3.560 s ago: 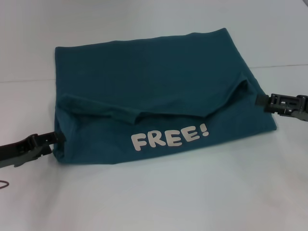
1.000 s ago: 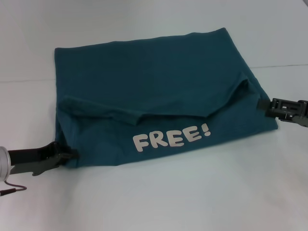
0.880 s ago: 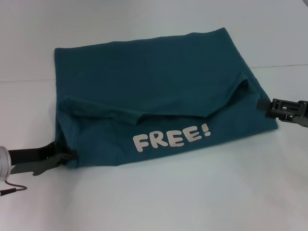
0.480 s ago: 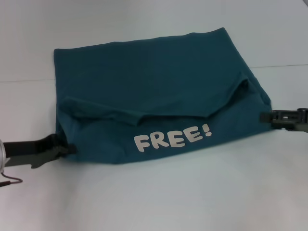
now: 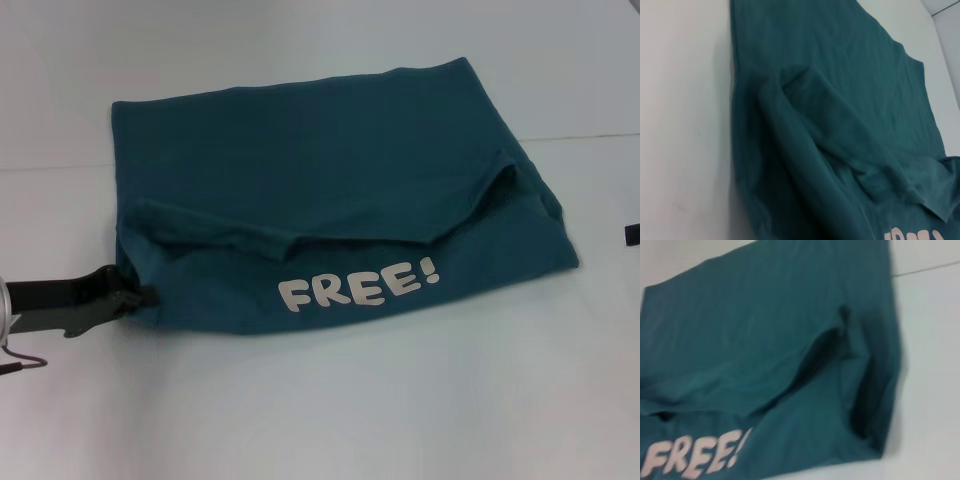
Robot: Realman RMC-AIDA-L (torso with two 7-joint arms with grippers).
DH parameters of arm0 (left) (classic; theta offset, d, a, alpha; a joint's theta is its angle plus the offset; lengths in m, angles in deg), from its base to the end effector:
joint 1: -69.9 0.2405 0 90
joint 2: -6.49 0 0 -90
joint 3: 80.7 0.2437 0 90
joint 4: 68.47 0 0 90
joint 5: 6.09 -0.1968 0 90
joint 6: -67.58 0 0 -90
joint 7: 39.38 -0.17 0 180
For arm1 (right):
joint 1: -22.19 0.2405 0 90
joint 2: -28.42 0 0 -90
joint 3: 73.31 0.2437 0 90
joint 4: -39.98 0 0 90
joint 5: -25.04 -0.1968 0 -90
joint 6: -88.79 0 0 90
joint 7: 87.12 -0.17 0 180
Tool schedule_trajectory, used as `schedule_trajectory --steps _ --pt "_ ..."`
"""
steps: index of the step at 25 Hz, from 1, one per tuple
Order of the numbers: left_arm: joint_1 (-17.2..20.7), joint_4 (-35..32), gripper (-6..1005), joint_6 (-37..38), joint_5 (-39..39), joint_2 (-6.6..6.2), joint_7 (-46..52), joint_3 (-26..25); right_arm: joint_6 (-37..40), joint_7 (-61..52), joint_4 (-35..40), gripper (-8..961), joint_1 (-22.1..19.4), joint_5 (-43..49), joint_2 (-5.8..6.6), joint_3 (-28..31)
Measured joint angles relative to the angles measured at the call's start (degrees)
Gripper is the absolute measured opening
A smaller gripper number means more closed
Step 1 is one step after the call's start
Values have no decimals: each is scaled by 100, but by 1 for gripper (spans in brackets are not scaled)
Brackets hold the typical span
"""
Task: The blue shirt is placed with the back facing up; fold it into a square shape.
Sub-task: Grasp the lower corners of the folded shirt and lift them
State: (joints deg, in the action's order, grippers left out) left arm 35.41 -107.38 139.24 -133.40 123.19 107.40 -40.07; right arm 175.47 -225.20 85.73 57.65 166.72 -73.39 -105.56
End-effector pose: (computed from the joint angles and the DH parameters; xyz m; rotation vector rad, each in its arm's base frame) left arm -0.2749 0.3711 -0.0038 -1.9585 -1.9652 -0.5322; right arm 0.3150 0.3697 0.1322 -2.0585 1.6300 0.1735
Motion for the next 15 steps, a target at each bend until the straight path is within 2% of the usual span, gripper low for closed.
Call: schedule_trajectory --steps 3,11,15 --pt "-2 0 27 -10 15 14 -4 1 -309 -12 8 833 59 93 -82 -14" --pt "0 -2 27 1 19 55 -1 -2 -1352 439 -42 829 188 323 -584 -476" --pt "9 -2 26 7 21 76 0 -3 -1693 533 -90 827 231 330 -763 -601"
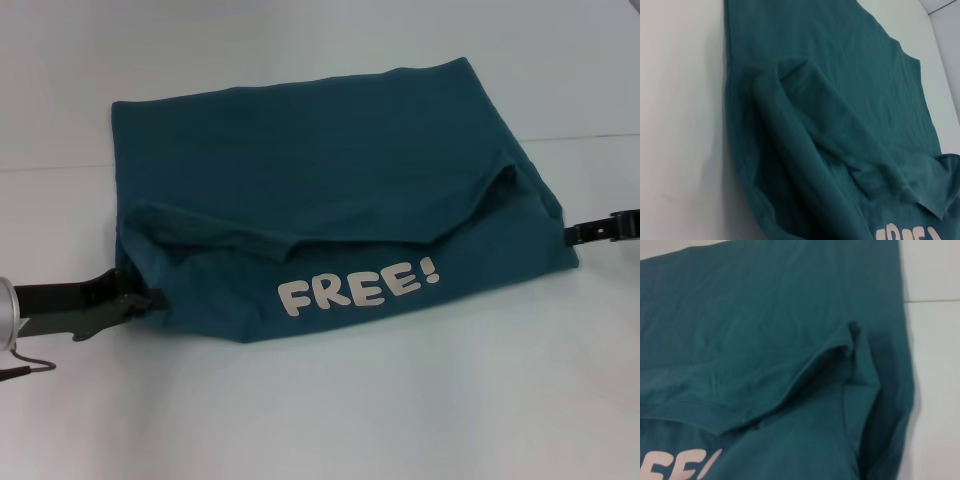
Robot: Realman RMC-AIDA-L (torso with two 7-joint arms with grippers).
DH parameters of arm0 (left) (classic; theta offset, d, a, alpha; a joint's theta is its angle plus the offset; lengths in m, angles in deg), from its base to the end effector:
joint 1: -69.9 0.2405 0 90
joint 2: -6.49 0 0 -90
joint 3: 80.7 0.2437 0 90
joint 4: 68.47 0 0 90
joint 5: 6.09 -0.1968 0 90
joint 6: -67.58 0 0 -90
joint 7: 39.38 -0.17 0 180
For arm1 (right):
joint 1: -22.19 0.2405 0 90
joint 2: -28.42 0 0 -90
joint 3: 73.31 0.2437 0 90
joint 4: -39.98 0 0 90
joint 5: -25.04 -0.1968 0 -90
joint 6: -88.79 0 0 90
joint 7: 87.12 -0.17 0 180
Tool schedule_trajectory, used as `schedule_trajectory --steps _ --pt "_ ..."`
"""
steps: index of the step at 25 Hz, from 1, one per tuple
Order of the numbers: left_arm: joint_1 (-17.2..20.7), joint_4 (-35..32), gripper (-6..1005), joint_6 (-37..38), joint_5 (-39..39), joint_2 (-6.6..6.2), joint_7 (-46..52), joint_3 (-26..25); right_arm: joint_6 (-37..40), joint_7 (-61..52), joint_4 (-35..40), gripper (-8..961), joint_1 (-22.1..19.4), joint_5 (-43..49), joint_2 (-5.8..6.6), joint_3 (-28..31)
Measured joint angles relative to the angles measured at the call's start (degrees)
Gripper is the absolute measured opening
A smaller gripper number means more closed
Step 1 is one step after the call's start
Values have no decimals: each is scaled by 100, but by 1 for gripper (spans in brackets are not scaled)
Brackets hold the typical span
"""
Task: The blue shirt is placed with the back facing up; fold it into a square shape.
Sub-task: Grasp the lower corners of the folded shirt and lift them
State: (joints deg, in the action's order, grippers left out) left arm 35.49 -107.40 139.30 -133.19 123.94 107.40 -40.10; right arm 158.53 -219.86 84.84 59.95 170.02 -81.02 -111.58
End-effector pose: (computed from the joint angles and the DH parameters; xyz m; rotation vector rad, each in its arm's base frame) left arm -0.2721 0.3691 -0.0092 -1.9625 -1.9784 -0.5427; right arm 0.3114 0.4008 0.0799 -2.0734 1.3924 0.0700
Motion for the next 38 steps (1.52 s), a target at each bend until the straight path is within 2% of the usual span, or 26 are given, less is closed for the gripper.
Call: schedule_trajectory --steps 3,9,15,25,27,38 --pt "4 0 26 0 1 12 0 0 -218 70 -140 825 62 6 -72 -87" --pt "20 -7 26 5 42 41 0 0 -744 111 -539 822 175 15 -114 -227" --pt "33 -3 26 8 81 43 -2 0 -961 120 -711 777 267 18 -173 -351" --pt "30 1 26 7 81 28 -1 0 -922 40 -832 703 321 -72 -147 -305" --pt "30 4 26 3 81 24 0 1 -917 32 -848 506 328 -53 -139 -314" --pt "30 9 26 70 32 6 1 0 -658 -32 -791 257 315 -49 -79 -349"
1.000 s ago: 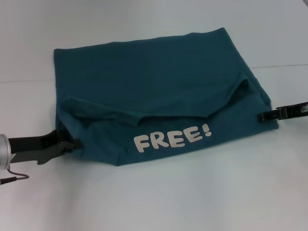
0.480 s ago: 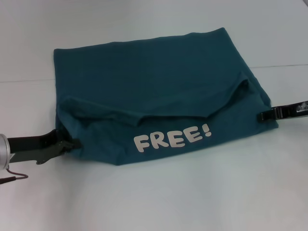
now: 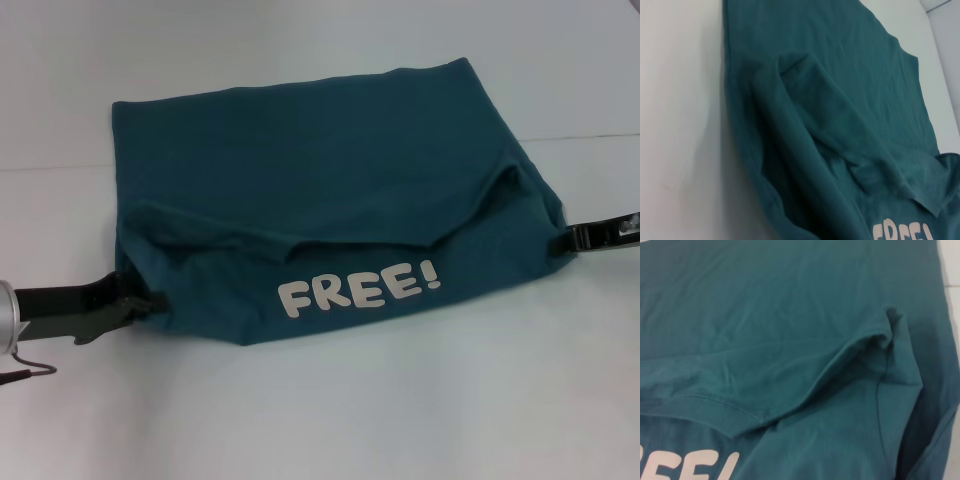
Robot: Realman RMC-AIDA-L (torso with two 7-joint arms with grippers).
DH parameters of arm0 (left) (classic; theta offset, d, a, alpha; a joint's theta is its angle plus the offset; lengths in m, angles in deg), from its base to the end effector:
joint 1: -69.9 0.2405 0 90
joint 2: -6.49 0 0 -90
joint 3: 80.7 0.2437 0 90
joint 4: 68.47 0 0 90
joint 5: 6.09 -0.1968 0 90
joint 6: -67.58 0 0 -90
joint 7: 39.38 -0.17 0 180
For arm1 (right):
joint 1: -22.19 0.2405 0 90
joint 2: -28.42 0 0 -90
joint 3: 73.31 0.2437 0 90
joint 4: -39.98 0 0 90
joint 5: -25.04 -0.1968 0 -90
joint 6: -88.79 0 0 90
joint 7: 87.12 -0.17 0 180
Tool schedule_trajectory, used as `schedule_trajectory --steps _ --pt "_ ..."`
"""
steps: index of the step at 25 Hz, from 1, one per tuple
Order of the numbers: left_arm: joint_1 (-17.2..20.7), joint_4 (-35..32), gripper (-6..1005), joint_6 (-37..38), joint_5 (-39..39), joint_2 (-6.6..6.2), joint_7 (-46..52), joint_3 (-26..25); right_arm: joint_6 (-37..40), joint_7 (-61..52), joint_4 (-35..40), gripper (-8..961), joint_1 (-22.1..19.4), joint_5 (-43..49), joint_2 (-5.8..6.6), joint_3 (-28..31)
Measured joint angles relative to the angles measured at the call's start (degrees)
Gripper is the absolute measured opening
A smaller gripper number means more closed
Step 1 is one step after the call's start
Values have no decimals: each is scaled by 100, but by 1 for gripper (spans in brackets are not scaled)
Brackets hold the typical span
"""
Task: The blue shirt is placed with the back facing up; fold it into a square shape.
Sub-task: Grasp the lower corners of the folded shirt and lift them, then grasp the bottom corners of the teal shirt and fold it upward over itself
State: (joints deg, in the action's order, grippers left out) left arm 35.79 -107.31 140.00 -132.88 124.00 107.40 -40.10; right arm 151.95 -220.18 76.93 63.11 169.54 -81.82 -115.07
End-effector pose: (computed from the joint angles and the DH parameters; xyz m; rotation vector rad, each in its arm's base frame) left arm -0.2721 0.3662 -0.0105 -1.9668 -1.9932 -0.5474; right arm 0.3062 0.4103 0.0459 -2.0982 1.4061 0.0415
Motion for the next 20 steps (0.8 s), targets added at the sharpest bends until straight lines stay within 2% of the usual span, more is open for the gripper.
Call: schedule_trajectory --steps 6,10,14,20 --pt "1 -111 26 473 -87 -92 -43 14 635 -23 65 37 -20 0 133 12" --pt "108 -393 27 1102 -192 -145 -14 -1 1472 -327 485 29 -121 171 172 -26" --pt "276 -816 27 1983 -502 -151 56 -47 2643 -653 1056 27 -239 514 188 13" --pt "483 -1306 27 2992 -1004 -138 41 -231 3863 -740 1521 28 -476 586 149 26"
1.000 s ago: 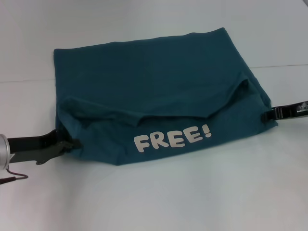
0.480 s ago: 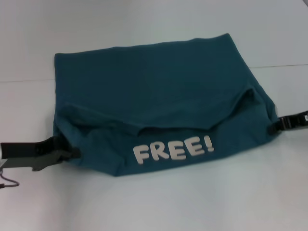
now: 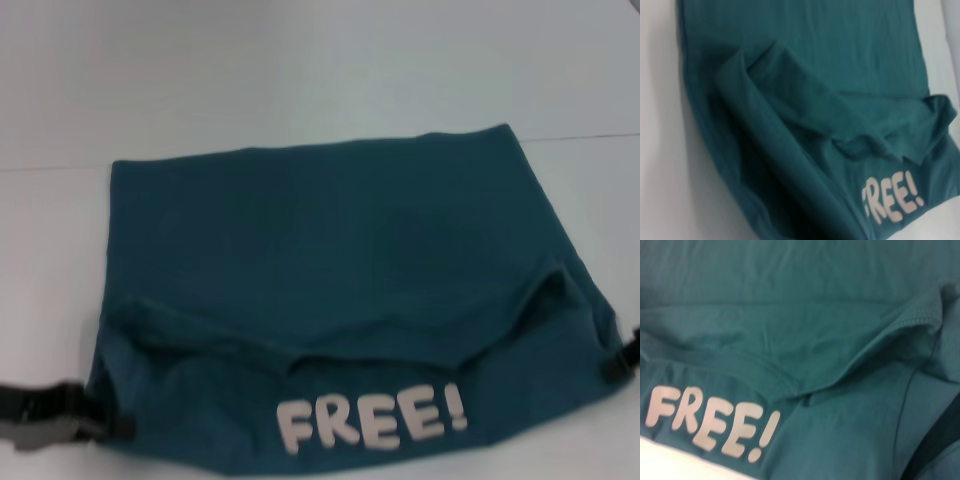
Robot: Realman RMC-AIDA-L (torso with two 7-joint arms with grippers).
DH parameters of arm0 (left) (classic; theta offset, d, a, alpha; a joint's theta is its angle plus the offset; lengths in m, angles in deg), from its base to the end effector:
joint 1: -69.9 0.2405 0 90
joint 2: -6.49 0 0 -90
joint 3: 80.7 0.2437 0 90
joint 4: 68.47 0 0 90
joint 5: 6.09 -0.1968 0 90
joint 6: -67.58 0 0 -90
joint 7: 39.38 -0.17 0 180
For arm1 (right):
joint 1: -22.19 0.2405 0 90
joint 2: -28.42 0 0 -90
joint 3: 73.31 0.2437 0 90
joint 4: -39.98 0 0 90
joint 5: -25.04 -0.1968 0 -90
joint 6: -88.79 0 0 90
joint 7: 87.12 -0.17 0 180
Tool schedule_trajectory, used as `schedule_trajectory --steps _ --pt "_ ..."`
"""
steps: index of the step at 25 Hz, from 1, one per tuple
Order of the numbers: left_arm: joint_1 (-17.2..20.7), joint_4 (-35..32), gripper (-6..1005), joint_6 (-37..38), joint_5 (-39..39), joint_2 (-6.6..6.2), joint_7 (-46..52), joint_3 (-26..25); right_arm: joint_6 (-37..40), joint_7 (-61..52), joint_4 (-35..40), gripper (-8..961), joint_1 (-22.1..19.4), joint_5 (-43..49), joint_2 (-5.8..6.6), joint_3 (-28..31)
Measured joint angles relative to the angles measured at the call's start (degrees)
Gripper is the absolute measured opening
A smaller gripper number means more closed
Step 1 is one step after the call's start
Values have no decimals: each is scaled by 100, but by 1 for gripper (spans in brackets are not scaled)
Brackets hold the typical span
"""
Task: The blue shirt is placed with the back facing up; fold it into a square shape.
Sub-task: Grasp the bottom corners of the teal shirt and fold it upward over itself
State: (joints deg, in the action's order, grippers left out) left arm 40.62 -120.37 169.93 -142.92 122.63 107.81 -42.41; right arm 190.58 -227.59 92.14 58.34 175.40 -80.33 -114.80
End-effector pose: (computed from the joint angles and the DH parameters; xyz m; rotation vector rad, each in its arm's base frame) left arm -0.2722 0.2915 0.0206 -2.2741 -2.0997 -0.2226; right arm 0.2915 0.3215 0.0697 -2.3326 1.7513 -0.2361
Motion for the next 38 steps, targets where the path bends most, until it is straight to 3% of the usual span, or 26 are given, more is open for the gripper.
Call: schedule_trajectory --steps 7,15,26,38 --pt "168 -50 27 565 -624 70 -144 -2 900 196 42 29 -156 387 -109 -37" --pt "322 -123 27 1190 -571 94 -563 -235 1162 544 2 28 -232 271 -57 334" --pt "-290 26 27 1311 -515 -255 -421 -1330 858 485 -10 27 -114 -869 309 1681" --pt "-947 265 26 900 -307 -571 514 -1674 -85 239 -304 28 -216 -1564 406 2215"
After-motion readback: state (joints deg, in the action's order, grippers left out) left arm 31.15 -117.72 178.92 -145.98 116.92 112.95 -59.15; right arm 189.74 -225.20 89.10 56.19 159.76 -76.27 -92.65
